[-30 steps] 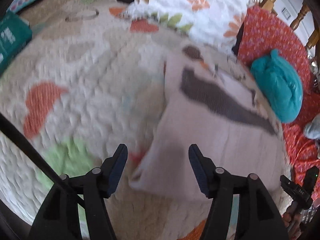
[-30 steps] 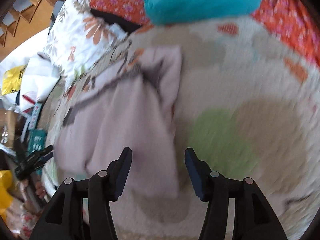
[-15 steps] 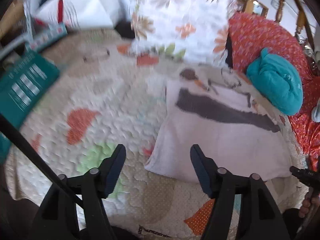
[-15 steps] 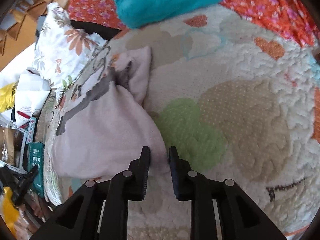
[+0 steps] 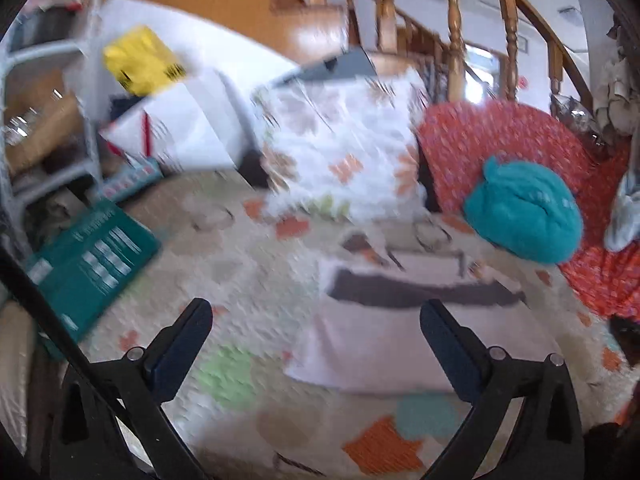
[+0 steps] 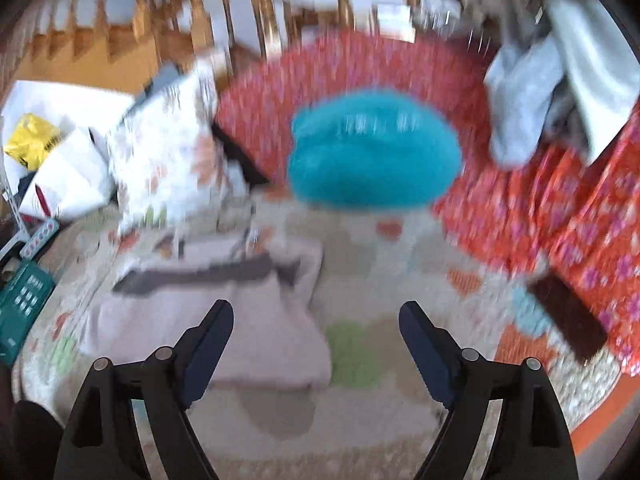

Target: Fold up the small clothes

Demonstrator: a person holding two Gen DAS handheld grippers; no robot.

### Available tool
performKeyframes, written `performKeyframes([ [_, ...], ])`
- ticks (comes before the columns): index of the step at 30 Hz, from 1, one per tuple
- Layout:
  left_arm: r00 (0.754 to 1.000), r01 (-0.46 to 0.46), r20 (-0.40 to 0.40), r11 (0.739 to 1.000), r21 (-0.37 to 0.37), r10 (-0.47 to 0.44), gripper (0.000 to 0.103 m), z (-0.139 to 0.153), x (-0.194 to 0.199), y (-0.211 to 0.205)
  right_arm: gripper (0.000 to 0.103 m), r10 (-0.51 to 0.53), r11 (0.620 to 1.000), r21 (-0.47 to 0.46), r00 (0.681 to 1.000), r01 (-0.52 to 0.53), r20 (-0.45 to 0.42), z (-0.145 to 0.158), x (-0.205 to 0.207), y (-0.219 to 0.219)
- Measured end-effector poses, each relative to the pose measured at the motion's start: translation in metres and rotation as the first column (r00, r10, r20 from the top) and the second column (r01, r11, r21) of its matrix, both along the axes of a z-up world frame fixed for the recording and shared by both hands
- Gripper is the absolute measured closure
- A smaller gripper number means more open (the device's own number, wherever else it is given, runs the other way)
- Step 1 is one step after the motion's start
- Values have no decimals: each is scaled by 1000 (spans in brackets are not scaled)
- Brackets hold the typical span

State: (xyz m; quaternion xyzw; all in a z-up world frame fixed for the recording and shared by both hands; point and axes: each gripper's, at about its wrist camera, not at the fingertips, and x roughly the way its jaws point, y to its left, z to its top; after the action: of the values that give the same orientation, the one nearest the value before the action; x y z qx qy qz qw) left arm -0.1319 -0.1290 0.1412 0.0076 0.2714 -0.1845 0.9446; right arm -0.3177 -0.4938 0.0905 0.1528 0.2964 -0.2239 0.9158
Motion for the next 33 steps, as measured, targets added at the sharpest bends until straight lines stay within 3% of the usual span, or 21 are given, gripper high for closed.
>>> performKeyframes([
  [2,999,21,-43,999,-30,-23,0,-7,10,-5,46,41,997,71,999,-38,-32,-5,6,-4],
  [6,987,32,-155,999,-33,-37,0,-35,46,-30,48,67,996,66,993,-60,-97,-19,29,0],
  [10,957,55,-282,997,-45,-66,0,-72,91,-55,48,145,984,119,981,-129,-133,-41,76,7],
  [14,946,58,-320,998,17,-50,0,-107,126,-73,48,200,960,228,968,-162,-152,-73,130,1],
  [17,941,71,-336,996,51,-50,0,-126,136,-75,48,186,937,325,970,-128,-155,-102,166,-21],
  [19,926,76,-377,993,91,-36,0,-143,143,-77,53,120,945,322,974,-52,-194,-121,185,-44],
  [21,898,83,-439,991,109,-27,0,-155,152,-78,70,94,951,306,976,-30,-195,-124,193,-57],
  [25,889,67,-458,994,88,-20,0,-155,157,-72,61,-26,989,140,981,53,-191,-87,188,-69],
  [27,883,61,-469,996,64,-24,0,-154,159,-68,60,5,981,195,991,21,-132,-76,188,-74],
  [29,876,47,-483,997,60,-12,0,-156,162,-67,55,48,969,247,991,-15,-127,-79,198,-76],
  [31,869,38,-495,997,62,-2,0,-157,165,-68,52,73,961,276,983,-24,-169,-95,215,-79],
  [33,869,38,-495,998,42,-12,0,-154,167,-67,52,62,965,260,956,16,-287,-120,231,-86],
])
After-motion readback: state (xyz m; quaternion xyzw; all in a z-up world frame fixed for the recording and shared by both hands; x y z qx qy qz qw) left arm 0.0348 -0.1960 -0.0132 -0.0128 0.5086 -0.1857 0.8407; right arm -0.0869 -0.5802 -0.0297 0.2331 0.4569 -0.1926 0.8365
